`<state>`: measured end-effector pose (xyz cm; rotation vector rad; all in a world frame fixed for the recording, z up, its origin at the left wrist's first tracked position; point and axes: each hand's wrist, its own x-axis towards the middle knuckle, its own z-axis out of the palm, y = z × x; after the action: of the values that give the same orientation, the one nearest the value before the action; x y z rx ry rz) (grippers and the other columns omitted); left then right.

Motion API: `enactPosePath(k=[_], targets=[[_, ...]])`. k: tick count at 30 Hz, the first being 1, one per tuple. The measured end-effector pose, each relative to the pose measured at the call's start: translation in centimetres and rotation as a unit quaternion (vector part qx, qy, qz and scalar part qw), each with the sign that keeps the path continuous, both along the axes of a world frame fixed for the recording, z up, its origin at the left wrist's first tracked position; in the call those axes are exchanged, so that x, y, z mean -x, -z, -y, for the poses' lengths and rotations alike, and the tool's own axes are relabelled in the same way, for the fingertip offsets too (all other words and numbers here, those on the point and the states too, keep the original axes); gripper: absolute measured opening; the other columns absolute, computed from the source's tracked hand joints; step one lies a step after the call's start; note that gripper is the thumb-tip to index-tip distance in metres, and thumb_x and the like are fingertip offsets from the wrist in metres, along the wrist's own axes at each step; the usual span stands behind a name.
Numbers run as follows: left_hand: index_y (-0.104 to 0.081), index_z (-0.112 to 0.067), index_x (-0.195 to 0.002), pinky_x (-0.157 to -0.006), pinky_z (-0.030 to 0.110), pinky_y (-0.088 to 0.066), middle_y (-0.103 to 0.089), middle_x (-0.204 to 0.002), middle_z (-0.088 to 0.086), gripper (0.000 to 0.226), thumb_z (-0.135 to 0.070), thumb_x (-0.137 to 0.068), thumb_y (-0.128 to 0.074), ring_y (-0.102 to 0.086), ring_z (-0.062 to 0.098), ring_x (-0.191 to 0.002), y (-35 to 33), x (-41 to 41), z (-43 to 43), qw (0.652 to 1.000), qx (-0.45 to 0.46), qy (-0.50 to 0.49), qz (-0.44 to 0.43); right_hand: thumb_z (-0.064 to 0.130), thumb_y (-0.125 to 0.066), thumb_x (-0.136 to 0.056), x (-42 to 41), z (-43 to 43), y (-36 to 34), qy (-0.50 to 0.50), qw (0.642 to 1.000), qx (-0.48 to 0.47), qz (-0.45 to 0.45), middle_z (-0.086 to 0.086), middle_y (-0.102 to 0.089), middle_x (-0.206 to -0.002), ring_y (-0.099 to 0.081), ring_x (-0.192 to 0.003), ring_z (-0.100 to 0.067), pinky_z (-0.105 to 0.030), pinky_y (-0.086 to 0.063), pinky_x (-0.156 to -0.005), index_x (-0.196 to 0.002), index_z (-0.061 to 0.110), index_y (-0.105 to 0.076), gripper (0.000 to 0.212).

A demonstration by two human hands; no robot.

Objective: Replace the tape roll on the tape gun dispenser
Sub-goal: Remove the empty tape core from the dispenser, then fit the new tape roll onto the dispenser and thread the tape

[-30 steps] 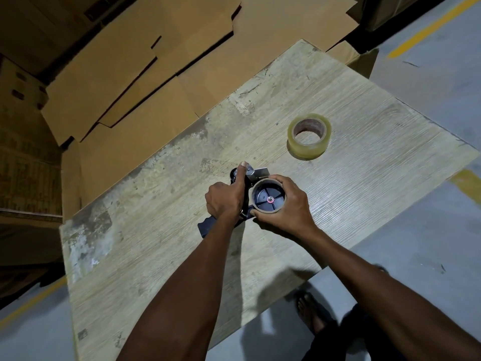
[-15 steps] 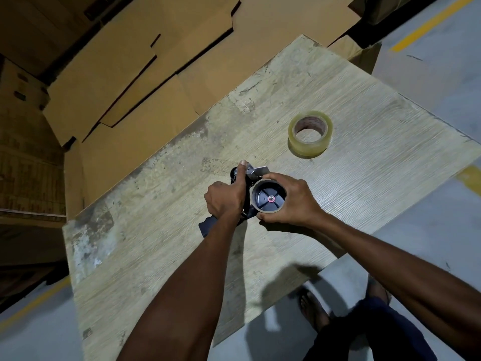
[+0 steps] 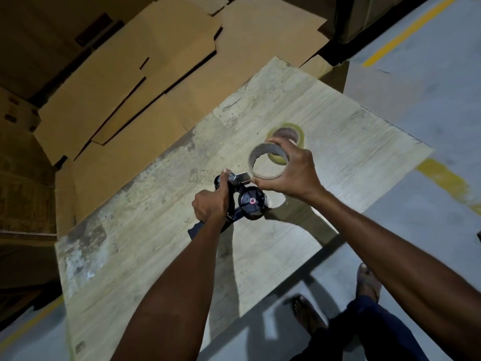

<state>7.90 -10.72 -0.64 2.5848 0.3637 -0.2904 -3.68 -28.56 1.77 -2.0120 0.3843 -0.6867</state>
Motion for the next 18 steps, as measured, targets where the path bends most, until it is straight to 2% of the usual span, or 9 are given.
enactPosePath(k=[4, 9, 12, 14, 16, 18], targets=[[-0.069, -0.001, -0.077, -0.059, 0.032, -0.049, -0.071, -0.082, 0.012, 0.108, -0.105, -0.061, -0.047, -0.069, 0.03, -0.075, -0.3, 0.1, 0.0, 1.0, 0.004, -0.016, -0.013, 0.041, -0.099, -0.06, 0.9, 0.4, -0.4, 0.011, 1.0, 0.001, 0.008, -0.001, -0.071, -0.124, -0.066, -0.11, -0.008, -0.006, -0.044, -0.093, -0.131, 0.009, -0.063, 0.087], [-0.071, 0.0, -0.085, -0.066, 0.037, -0.057, -0.071, -0.087, 0.013, 0.112, -0.106, -0.057, -0.048, -0.07, 0.033, -0.08, 0.3, -0.1, -0.1, 0.999, 0.013, -0.043, -0.012, 0.047, -0.095, -0.065, 2.7, 0.5, 1.1, 0.049, 0.999, 0.014, 0.008, -0.004, -0.067, -0.123, -0.063, -0.113, -0.016, -0.025, -0.052, -0.094, -0.13, 0.008, -0.059, 0.085], [-0.071, 0.0, -0.089, -0.075, 0.042, -0.062, -0.072, -0.091, 0.013, 0.115, -0.107, -0.053, -0.047, -0.07, 0.033, -0.082, 0.8, -0.2, -0.1, 0.997, 0.03, -0.073, -0.015, 0.058, -0.09, -0.064, 4.5, 1.2, 3.9, 0.146, 0.988, 0.04, -0.035, -0.01, -0.058, -0.123, -0.054, -0.115, -0.025, -0.032, -0.048, -0.094, -0.132, 0.01, -0.058, 0.089], [-0.071, -0.001, -0.094, -0.078, 0.045, -0.062, -0.071, -0.095, 0.013, 0.116, -0.107, -0.053, -0.046, -0.07, 0.033, -0.085, 1.0, -0.2, -0.2, 0.994, 0.043, -0.097, -0.02, 0.062, -0.088, -0.064, 5.6, 2.1, 5.9, 0.209, 0.974, 0.054, -0.069, -0.012, -0.059, -0.123, -0.054, -0.116, -0.027, -0.036, -0.046, -0.098, -0.134, 0.008, -0.058, 0.093], [-0.07, -0.002, -0.093, -0.075, 0.043, -0.062, -0.07, -0.092, 0.012, 0.11, -0.104, -0.058, -0.048, -0.069, 0.031, -0.081, 1.1, -0.1, -0.4, 0.99, 0.06, -0.125, -0.026, 0.059, -0.09, -0.063, 6.6, 3.3, 7.5, 0.24, 0.964, 0.038, -0.106, -0.015, -0.06, -0.126, -0.054, -0.119, -0.029, -0.037, -0.046, -0.1, -0.137, 0.006, -0.056, 0.097], [-0.067, -0.001, -0.09, -0.072, 0.041, -0.061, -0.068, -0.089, 0.012, 0.103, -0.1, -0.066, -0.049, -0.068, 0.03, -0.079, 1.2, -0.3, -0.6, 0.986, 0.067, -0.154, -0.025, 0.052, -0.094, -0.061, 7.2, 4.1, 8.3, 0.225, 0.961, -0.001, -0.159, -0.015, -0.06, -0.13, -0.053, -0.124, -0.032, -0.04, -0.048, -0.102, -0.14, 0.006, -0.054, 0.1]])
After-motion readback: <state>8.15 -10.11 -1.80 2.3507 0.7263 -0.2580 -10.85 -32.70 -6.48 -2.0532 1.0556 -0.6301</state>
